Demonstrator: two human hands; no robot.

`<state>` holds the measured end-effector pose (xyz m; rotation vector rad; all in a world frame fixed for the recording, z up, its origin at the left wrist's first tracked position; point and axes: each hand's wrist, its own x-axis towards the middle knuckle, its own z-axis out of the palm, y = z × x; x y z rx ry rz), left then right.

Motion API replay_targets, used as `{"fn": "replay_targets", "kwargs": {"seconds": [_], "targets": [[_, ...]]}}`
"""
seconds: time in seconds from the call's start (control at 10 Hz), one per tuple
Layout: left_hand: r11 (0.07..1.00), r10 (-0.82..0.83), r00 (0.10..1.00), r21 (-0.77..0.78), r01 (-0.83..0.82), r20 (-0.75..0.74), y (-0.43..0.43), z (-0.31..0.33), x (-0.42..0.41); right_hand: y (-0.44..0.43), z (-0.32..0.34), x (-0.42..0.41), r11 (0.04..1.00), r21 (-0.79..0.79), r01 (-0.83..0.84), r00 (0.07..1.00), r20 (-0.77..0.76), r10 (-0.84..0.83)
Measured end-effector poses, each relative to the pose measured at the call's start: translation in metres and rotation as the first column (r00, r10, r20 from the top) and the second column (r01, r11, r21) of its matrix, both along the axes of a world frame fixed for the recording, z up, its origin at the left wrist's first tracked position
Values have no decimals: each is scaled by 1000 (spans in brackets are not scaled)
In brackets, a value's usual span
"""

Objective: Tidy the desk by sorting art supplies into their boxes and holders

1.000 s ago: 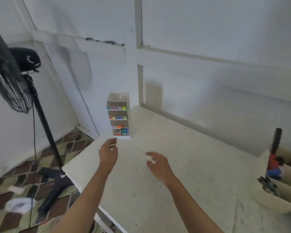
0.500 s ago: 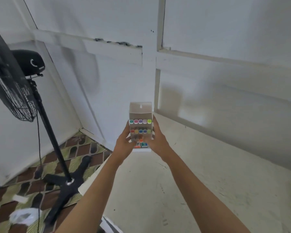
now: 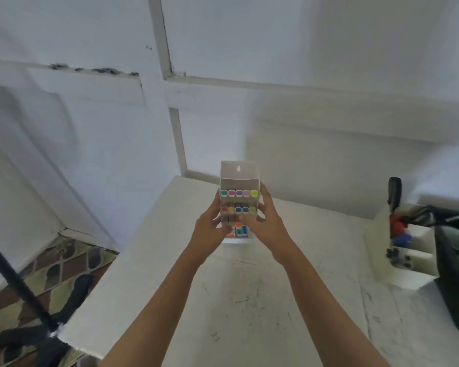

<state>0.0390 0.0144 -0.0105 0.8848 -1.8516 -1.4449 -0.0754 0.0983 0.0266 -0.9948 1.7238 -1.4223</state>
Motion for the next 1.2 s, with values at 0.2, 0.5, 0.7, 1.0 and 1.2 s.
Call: {"fn": "replay_targets", "kwargs": {"seconds": [0.2,0.5,0.7,1.0,1.2], "targets": [[981,-186,982,47,188,-45,67,0,-80,85,-4,-71,990,16,143,989,-47,-142],[957,-288,958,16,288,-6,153,-18,-151,175,-9,-137,964,130,230,972,-73,-222],[951,-280,957,-113,288,79,167,-21,-174,198,-6,-156,963,184,198,977,-113,-180],[954,-212,967,-184,237,144,177,-29,-185,200,-8,-169,973,189,134,981,-164,-104],[962,-267,963,-49,268,18,178,-29,-180,206,-1,-158,972,140,186,966,-206,-155]]}}
